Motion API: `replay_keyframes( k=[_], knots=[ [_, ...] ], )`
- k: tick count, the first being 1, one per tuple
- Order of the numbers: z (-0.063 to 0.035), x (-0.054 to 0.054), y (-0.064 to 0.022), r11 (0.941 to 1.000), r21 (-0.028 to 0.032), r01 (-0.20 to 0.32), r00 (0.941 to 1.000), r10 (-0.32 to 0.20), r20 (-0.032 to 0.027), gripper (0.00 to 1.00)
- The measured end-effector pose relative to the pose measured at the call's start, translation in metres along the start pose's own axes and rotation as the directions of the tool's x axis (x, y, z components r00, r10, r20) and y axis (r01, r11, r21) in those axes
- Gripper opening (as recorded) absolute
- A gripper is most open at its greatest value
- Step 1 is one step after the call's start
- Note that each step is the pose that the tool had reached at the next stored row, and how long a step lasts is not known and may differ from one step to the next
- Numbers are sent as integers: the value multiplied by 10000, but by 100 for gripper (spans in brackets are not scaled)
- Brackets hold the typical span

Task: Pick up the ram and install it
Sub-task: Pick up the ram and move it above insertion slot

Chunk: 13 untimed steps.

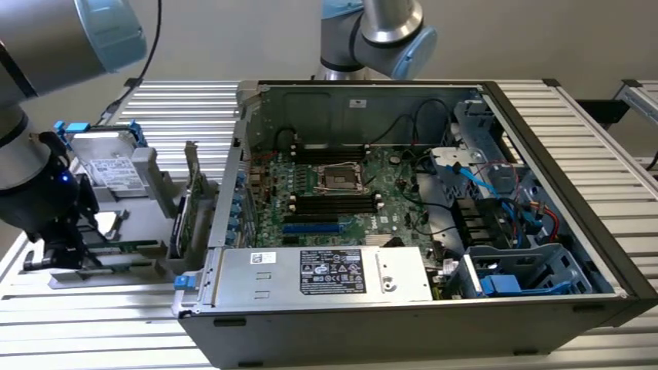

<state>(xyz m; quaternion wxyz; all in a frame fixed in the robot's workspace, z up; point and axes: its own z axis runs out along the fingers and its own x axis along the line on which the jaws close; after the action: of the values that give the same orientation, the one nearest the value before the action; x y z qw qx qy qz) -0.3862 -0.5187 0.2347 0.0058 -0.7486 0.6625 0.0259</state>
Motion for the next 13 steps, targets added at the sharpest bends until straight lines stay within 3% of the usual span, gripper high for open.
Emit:
replay_keyframes(
  k=[13],
  knots=[
    [224, 24, -46, 10000, 3, 48, 10000, -48, 47, 42]
  ],
)
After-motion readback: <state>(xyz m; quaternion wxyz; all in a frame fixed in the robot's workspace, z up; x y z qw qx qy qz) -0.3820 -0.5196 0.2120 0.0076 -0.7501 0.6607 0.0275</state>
